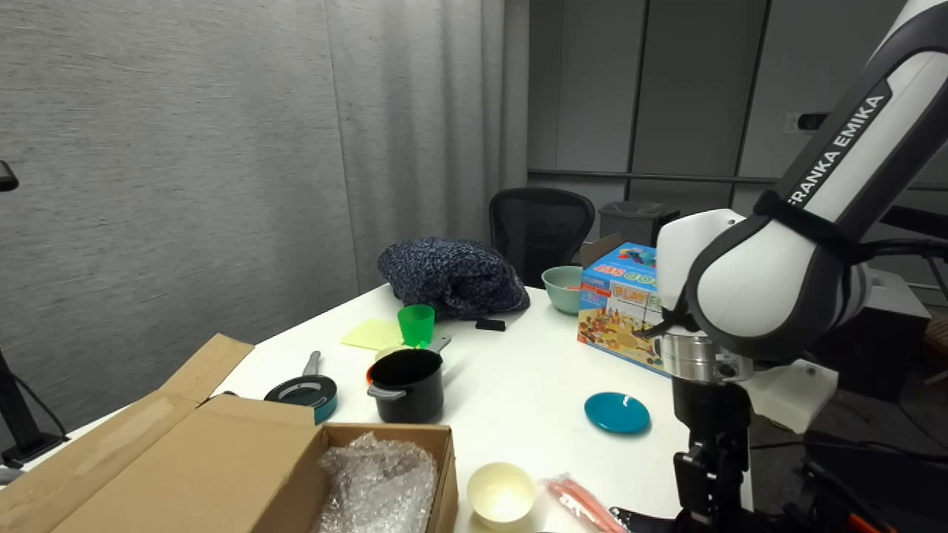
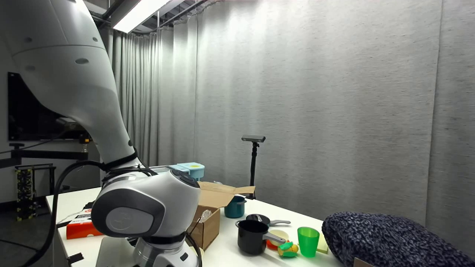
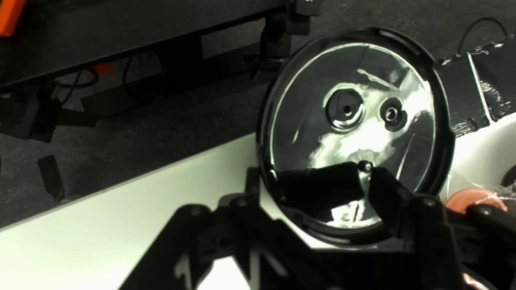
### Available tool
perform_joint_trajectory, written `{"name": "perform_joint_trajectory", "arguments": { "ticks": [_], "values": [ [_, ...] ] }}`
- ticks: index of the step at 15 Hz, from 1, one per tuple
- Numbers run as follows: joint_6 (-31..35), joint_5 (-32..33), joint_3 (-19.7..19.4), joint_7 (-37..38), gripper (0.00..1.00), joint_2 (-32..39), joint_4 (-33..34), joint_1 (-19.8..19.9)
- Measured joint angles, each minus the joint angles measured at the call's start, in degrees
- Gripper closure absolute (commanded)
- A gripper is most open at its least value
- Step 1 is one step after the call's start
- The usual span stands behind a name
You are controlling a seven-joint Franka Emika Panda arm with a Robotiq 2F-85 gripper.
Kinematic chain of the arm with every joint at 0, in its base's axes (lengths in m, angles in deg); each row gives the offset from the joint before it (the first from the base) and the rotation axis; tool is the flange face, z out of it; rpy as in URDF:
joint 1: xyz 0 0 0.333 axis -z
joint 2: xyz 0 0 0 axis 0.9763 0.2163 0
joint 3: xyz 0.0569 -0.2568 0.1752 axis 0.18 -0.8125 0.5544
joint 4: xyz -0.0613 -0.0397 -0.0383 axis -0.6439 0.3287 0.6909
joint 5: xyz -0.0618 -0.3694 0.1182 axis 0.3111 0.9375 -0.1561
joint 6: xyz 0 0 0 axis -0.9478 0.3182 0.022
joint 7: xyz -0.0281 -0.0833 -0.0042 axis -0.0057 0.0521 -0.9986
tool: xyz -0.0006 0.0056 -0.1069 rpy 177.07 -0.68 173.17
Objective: Put the lid on the small pot
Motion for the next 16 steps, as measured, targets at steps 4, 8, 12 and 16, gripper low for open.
{"name": "perform_joint_trajectory", "arguments": {
  "ticks": [4, 8, 12, 16],
  "values": [
    [0.0, -1.9, 0.1, -1.2, 0.82, -0.3, 0.0, 0.0],
    [0.0, -2.8, 0.0, -1.9, 0.93, -1.0, 0.0, 0.0],
    [-0.1, -2.8, -0.3, -2.7, 0.97, -2.5, 0.1, 0.0],
    [0.0, -2.8, -1.3, -2.9, 0.97, -4.6, 0.7, 0.0]
  ]
}}
